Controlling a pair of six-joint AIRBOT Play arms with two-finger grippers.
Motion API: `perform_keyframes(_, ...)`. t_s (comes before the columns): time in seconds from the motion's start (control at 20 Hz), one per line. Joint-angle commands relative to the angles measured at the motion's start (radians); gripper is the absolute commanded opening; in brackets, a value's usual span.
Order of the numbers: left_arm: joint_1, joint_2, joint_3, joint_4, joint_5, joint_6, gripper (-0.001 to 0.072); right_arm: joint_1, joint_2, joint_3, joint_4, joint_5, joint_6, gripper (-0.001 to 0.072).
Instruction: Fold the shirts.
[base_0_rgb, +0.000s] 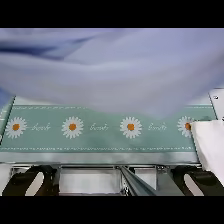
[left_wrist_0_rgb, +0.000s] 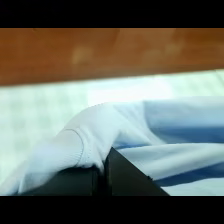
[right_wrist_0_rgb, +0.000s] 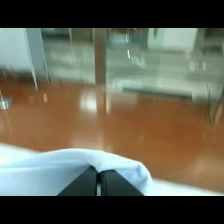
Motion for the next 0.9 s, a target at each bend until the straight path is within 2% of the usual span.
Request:
perform_keyframes(0.0,0.002,0.128,-0.279,-0.073,-0.085,-0.036,0.0022,0.000,0.058,-0.091,-0.031,0.159,0.035,0.0024)
perform_keyframes(0.1,0.001,0.176,-0.526,-0.160,-0.084,-0.036,0.0022,0.000,0.060,-0.218,-0.032,0.161,0.046,0.0023)
perform_keyframes(0.25,0.002,0.185,-0.867,-0.203,-0.044,-0.003,0.0022,0.000,0.041,-0.472,-0.039,0.067,0.047,0.0023)
perform_keyframes(0.4,-0.013,0.131,-1.109,-0.204,0.265,0.011,0.0022,0.000,-0.069,-0.658,-0.039,-0.100,0.060,0.0023)
perform_keyframes(0.55,-0.075,-0.045,-1.141,-0.266,0.572,0.087,0.0022,0.000,-0.301,-0.674,-0.039,-0.281,0.077,0.0023)
perform_keyframes(0.65,-0.120,-0.203,-1.088,-0.313,0.702,0.117,0.0023,-0.001,-0.475,-0.626,-0.038,-0.360,0.117,0.0023)
perform_keyframes(0.8,-0.161,-0.443,-0.938,-0.323,0.743,0.119,0.0027,-0.001,-0.713,-0.496,0.022,-0.389,0.140,0.0024)
perform_keyframes(0.85,-0.161,-0.508,-0.881,-0.323,0.724,0.119,0.0114,-0.008,-0.786,-0.439,0.064,-0.372,0.143,0.0025)
